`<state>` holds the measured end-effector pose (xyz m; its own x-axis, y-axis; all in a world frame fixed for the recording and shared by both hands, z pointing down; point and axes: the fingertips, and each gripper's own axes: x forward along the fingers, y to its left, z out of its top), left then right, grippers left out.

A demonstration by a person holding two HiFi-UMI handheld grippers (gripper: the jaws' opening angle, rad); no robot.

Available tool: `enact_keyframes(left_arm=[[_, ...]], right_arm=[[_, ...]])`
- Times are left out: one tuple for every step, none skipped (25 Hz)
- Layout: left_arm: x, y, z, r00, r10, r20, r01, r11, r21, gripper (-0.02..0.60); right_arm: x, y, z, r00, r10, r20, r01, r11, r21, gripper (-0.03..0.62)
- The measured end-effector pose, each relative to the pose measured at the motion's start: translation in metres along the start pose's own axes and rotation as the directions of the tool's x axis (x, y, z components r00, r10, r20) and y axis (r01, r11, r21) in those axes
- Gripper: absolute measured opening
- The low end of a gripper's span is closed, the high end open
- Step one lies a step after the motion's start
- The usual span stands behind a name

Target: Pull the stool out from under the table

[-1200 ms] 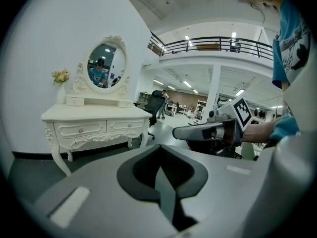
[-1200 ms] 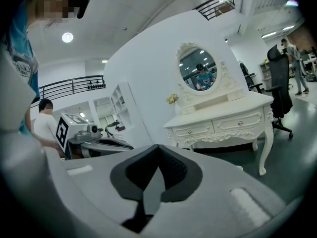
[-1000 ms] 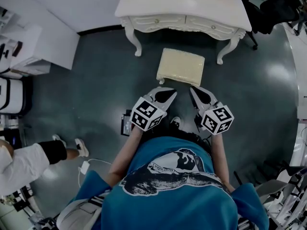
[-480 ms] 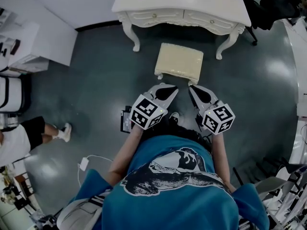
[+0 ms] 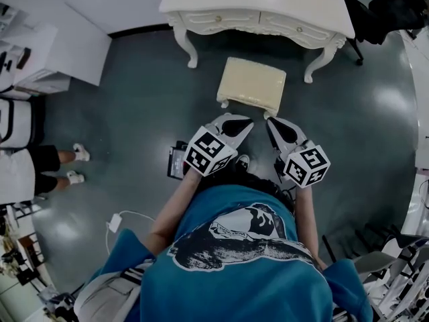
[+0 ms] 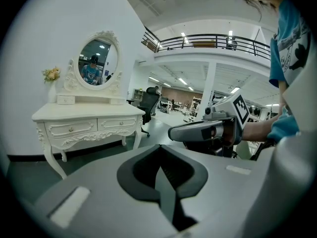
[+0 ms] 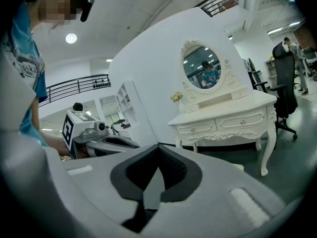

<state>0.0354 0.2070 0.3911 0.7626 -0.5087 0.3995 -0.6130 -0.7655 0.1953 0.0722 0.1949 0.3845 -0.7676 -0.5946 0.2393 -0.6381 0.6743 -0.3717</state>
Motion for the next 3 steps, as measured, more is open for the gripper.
enact_keyframes(left_arm=[[0.0023, -0.0006, -0.0002, 1.0, -0.004, -0.002, 0.004, 1.0, 0.002, 0.012], [0.0046, -0.0012, -0.0005, 1.0, -0.008, -0.004, 0.008, 1.0, 0.003, 0.012], [0.0068, -0.0018, -0.0007, 1.0, -0.012, -0.006, 0.012, 1.0, 0.005, 0.012]], right_arm=[[-0.0005, -0.0017, -0.0005, 1.0, -0.002, 0.0, 0.002, 1.0, 0.001, 0.002], [-0.001, -0.0034, -0.0011, 1.0, -0.004, 0.001, 0.004, 1.0, 0.002, 0.002], [-0.0015, -0.005, -0.0016, 1.0, -0.006, 0.001, 0.006, 1.0, 0.003, 0.002]])
